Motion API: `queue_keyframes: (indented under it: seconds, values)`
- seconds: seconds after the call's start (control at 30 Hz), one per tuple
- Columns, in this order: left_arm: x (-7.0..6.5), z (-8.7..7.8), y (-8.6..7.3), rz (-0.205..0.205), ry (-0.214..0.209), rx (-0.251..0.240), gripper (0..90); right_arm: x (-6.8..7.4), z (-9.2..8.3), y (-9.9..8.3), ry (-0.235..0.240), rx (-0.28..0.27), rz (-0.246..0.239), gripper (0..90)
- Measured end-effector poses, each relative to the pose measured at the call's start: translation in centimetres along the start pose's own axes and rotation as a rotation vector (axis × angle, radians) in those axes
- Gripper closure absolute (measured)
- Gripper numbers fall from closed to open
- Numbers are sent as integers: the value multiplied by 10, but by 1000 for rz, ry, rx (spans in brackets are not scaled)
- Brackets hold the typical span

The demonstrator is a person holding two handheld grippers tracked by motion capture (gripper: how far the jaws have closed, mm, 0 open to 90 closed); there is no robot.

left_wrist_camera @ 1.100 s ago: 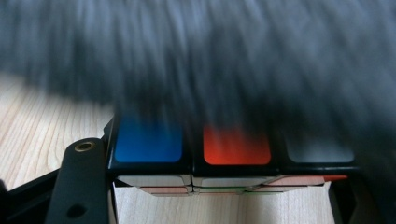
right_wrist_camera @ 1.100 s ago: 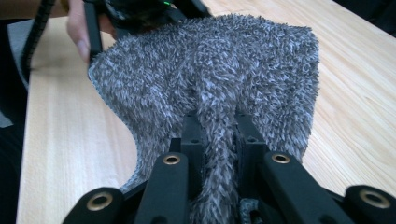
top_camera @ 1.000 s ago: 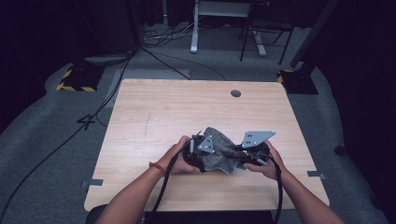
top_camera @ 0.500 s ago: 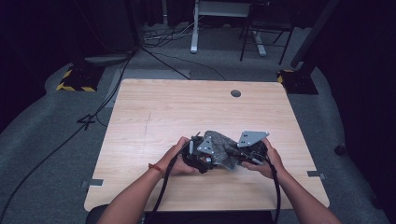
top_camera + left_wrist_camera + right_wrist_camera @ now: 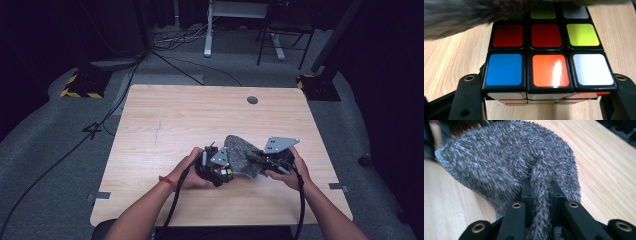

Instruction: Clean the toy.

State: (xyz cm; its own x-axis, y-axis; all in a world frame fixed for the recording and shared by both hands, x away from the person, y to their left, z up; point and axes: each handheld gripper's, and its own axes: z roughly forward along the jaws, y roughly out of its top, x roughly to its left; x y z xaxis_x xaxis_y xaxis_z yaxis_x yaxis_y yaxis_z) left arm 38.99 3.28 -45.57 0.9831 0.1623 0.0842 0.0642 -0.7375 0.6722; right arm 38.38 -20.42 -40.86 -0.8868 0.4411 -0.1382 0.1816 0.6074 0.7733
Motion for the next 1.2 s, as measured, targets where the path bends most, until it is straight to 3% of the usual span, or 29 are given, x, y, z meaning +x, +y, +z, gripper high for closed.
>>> queue_keyframes:
  seconds: [0.13, 0.17, 0.23, 0.4, 0.63, 0.73, 0.97, 1.2]
  values:
    - [-3, 4, 5, 16, -2, 6, 340, 15, 6, 11, 38, -9, -40, 787]
    - [-3, 4, 5, 16, 3, 10, 340, 22, 9, 15, 10, 4, -79, 787]
    - [-2, 2, 3, 12, 5, 9, 340, 23, 9, 15, 5, 6, -85, 787]
    - [-1, -3, 1, -5, 11, -13, 340, 13, 7, 6, -15, 19, -57, 787]
    - [1, -10, -1, -24, 14, -64, 340, -11, 2, -23, 21, 18, 67, 787]
    - [-1, -9, 1, -20, 20, -73, 340, -10, 4, -22, 15, 27, 53, 787]
    - [-6, -10, 5, -14, 10, -111, 339, 0, 12, -20, 105, -35, 55, 788]
    - [-5, -8, 5, -4, 25, -90, 337, 4, 8, -16, 101, -74, 60, 790]
